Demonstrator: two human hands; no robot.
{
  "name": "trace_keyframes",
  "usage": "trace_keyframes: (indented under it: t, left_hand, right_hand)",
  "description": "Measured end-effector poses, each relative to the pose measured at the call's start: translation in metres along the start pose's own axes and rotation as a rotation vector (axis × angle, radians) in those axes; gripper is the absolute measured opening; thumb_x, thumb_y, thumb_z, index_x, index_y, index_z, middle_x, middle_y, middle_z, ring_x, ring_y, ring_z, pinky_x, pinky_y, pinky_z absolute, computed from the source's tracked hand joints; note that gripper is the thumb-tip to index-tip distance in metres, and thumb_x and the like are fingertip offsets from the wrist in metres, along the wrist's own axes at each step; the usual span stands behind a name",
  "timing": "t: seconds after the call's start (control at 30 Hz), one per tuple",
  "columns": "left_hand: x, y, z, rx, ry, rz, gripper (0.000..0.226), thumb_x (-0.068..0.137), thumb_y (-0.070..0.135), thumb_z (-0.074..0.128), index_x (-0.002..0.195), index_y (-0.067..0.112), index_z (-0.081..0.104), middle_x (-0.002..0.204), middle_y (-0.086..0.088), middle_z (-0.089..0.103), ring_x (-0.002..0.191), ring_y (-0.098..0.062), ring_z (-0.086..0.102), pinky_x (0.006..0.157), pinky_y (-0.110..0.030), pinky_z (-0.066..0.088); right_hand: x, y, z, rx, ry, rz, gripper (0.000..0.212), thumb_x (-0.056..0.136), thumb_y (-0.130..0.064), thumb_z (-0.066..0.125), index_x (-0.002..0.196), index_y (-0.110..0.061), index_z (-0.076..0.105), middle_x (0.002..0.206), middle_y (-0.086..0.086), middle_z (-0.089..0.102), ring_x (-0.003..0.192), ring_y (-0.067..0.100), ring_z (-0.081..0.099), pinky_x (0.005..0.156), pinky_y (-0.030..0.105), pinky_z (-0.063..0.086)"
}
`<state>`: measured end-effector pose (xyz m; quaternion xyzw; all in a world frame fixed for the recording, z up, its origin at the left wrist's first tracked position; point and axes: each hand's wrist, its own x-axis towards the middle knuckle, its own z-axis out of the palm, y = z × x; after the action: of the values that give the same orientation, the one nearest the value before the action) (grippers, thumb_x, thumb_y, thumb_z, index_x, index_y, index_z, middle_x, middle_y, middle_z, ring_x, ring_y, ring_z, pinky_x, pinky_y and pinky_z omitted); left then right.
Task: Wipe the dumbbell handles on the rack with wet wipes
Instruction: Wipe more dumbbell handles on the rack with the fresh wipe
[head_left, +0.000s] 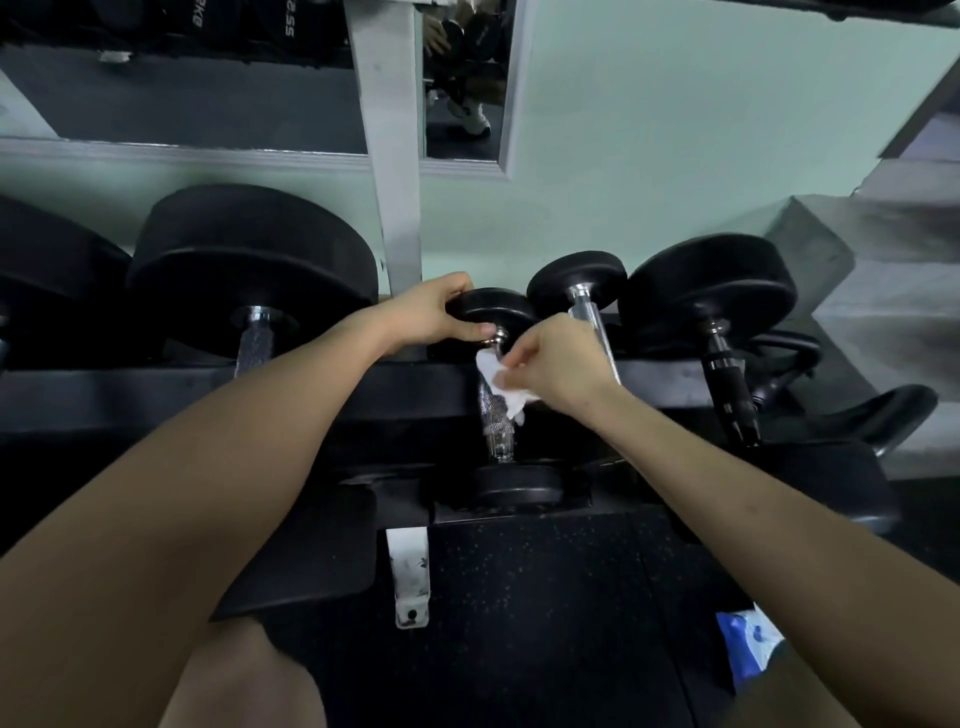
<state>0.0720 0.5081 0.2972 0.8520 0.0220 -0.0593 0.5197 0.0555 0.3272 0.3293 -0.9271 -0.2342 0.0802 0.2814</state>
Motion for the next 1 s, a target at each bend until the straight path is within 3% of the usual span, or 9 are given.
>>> trace_keyframes:
  t: [0.17, 0.3, 0.43, 0.5, 0.6, 0.67, 0.77, 0.83, 1.0]
  left_hand:
    - [-0.003, 0.003, -0.002, 0.028, -0.004, -0.019, 0.032, 0.079, 0.019, 0.074, 0.074, 0.020, 0.042, 0.070, 0.007, 0.050, 0.066, -0.010, 0.045, 0.061, -0.023, 0.035]
    - [-0.004, 0.009, 0.001, 0.070, -0.006, -0.020, 0.030, 0.080, 0.022, 0.073, 0.076, 0.020, 0.043, 0.072, 0.007, 0.051, 0.067, -0.009, 0.046, 0.063, -0.023, 0.036]
    - [-0.004, 0.006, -0.003, 0.115, -0.003, -0.014, 0.030, 0.077, 0.027, 0.075, 0.076, 0.021, 0.045, 0.077, 0.003, 0.055, 0.077, -0.016, 0.052, 0.074, -0.031, 0.041]
    - [-0.004, 0.007, -0.003, 0.161, 0.011, -0.001, 0.029, 0.078, 0.028, 0.074, 0.076, 0.022, 0.046, 0.076, 0.003, 0.055, 0.077, -0.016, 0.052, 0.072, -0.029, 0.041]
    - [-0.005, 0.015, 0.002, 0.295, 0.041, -0.008, 0.026, 0.081, 0.031, 0.070, 0.085, 0.020, 0.048, 0.080, 0.005, 0.055, 0.077, -0.014, 0.053, 0.066, -0.023, 0.040]
    - [-0.005, 0.020, 0.005, 0.359, 0.031, -0.012, 0.024, 0.082, 0.031, 0.069, 0.093, 0.021, 0.051, 0.088, 0.005, 0.058, 0.089, -0.017, 0.057, 0.073, -0.026, 0.041]
    - [-0.003, 0.034, 0.006, 0.435, -0.002, -0.044, 0.037, 0.081, 0.035, 0.069, 0.113, 0.020, 0.056, 0.110, 0.001, 0.062, 0.108, -0.020, 0.057, 0.089, -0.028, 0.041]
    - [-0.001, 0.047, 0.005, 0.529, 0.027, -0.059, 0.057, 0.079, 0.039, 0.071, 0.129, 0.020, 0.051, 0.128, -0.003, 0.057, 0.117, -0.020, 0.052, 0.096, -0.028, 0.038]
    - [0.017, 0.083, 0.014, 0.352, 0.113, 0.048, 0.063, 0.082, 0.046, 0.064, 0.138, 0.030, 0.040, 0.139, 0.000, 0.047, 0.127, -0.013, 0.043, 0.104, -0.028, 0.033]
  right_hand:
    - [-0.014, -0.002, 0.020, -0.213, -0.129, -0.061, 0.013, 0.075, -0.018, 0.076, 0.087, -0.013, 0.076, 0.097, 0.004, 0.072, 0.089, 0.018, 0.065, 0.077, 0.021, 0.046]
    - [-0.026, -0.001, 0.010, -0.318, -0.261, -0.131, 0.016, 0.076, -0.019, 0.074, 0.089, -0.009, 0.076, 0.097, 0.004, 0.071, 0.093, 0.016, 0.064, 0.083, 0.026, 0.050]
    - [-0.017, 0.002, -0.039, -0.100, -0.008, -0.099, 0.011, 0.073, -0.010, 0.075, 0.084, -0.011, 0.077, 0.077, -0.002, 0.068, 0.057, -0.006, 0.053, 0.057, 0.005, 0.036]
    - [-0.019, 0.013, -0.064, -0.070, 0.123, -0.088, 0.009, 0.073, -0.009, 0.074, 0.082, -0.012, 0.077, 0.069, -0.007, 0.063, 0.055, -0.005, 0.049, 0.055, 0.001, 0.035]
    - [-0.031, 0.037, -0.092, -0.064, 0.253, -0.028, 0.005, 0.075, -0.006, 0.070, 0.077, -0.008, 0.074, 0.058, -0.008, 0.057, 0.055, -0.001, 0.048, 0.053, 0.003, 0.034]
    - [-0.035, 0.054, -0.102, -0.087, 0.340, 0.028, 0.006, 0.076, -0.004, 0.067, 0.071, -0.001, 0.069, 0.054, 0.008, 0.056, 0.051, 0.006, 0.042, 0.049, 0.013, 0.031]
    - [-0.033, 0.070, -0.102, -0.058, 0.320, 0.067, 0.013, 0.077, -0.005, 0.067, 0.065, -0.010, 0.065, 0.049, -0.004, 0.051, 0.047, 0.001, 0.045, 0.047, 0.010, 0.034]
    - [-0.029, 0.074, -0.095, -0.004, 0.289, 0.073, 0.010, 0.079, -0.005, 0.069, 0.081, -0.013, 0.074, 0.059, -0.011, 0.056, 0.055, -0.002, 0.051, 0.053, 0.004, 0.037]
    - [0.006, 0.074, -0.074, 0.043, 0.290, 0.030, 0.015, 0.082, -0.008, 0.068, 0.094, -0.009, 0.075, 0.081, 0.008, 0.071, 0.077, 0.023, 0.062, 0.062, 0.016, 0.042]
